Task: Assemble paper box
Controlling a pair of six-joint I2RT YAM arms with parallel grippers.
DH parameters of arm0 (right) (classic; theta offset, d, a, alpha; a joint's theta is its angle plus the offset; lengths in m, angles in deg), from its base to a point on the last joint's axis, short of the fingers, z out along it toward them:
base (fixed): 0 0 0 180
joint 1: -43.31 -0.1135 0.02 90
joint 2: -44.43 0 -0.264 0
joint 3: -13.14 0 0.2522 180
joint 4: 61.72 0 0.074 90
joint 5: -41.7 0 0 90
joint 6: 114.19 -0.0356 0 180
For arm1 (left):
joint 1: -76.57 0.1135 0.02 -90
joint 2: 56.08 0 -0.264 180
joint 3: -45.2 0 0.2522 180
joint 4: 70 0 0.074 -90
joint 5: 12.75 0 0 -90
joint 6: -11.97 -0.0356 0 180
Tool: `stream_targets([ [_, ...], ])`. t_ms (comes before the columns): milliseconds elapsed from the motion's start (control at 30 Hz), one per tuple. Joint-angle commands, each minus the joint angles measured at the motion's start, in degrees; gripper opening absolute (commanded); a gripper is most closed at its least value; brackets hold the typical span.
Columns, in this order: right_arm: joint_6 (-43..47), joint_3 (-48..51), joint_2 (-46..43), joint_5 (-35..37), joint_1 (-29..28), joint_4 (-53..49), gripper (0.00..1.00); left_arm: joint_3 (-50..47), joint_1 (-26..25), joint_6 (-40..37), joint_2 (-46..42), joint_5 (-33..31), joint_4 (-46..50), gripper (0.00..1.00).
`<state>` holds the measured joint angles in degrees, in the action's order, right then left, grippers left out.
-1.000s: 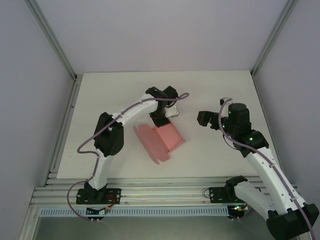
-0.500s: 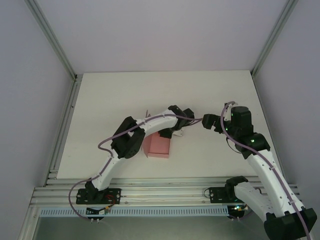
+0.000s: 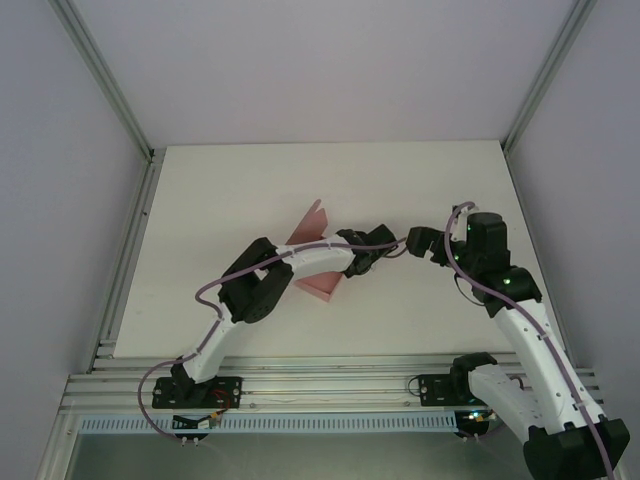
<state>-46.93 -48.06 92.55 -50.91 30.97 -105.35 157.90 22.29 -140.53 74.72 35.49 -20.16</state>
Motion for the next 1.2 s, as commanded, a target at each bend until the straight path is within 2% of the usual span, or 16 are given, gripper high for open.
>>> stream_targets([
  [0,-1.0,0.8,-0.4,-2.3,0.5,1.8,1.0,-1.6,-0.8,2.5,-5.5,9.6,-5.7,0.38],
  [400,1.2,-0.2,-1.8,-3.7,1.6,-0.7,1.0,-1.6,-0.3,5.2,-16.2,13.3,-4.3,0.64],
  [567,3.2,-0.6,-0.7,-4.9,2.2,-0.5,1.0,-1.4,1.1,10.9,-24.2,18.6,-4.6,0.73],
  [600,4.5,-0.7,0.2,-5.9,2.5,0.0,1.0,-1.5,1.8,13.4,-26.2,19.6,-5.1,0.78],
  [633,6.4,-1.0,1.5,-8.1,2.7,0.6,1.0,-1.7,2.9,16.4,-28.8,21.6,-5.4,0.93],
  [667,8.7,-1.4,2.9,-10.8,2.9,1.1,1.0,-2.4,4.0,19.5,-31.5,23.2,-6.5,1.0],
  [767,18.1,-3.8,8.8,-21.6,2.9,3.1,1.0,-6.1,9.7,34.2,-40.9,24.8,-12.5,1.0],
  [867,24.9,-7.4,17.3,-32.5,2.9,7.2,1.0,-6.3,20.3,56.7,-46.5,31.0,-7.9,1.0],
  [933,35.7,-9.7,23.8,-42.4,2.6,9.6,1.0,-8.7,27.3,70.4,-48.4,31.9,-4.1,1.0],
  [967,40.6,-11.7,27.0,-43.9,2.1,9.0,1.0,-11.1,30.0,75.2,-49.2,32.3,-2.9,1.0],
  [1067,53.0,-21.8,37.9,-43.6,0.4,2.9,1.0,-20.2,35.0,82.8,-51.5,32.7,-2.2,1.0],
  [1167,69.1,-33.7,49.0,-44.4,-1.8,-8.5,1.0,-28.4,38.5,88.0,-53.2,36.2,-3.5,1.0],
])
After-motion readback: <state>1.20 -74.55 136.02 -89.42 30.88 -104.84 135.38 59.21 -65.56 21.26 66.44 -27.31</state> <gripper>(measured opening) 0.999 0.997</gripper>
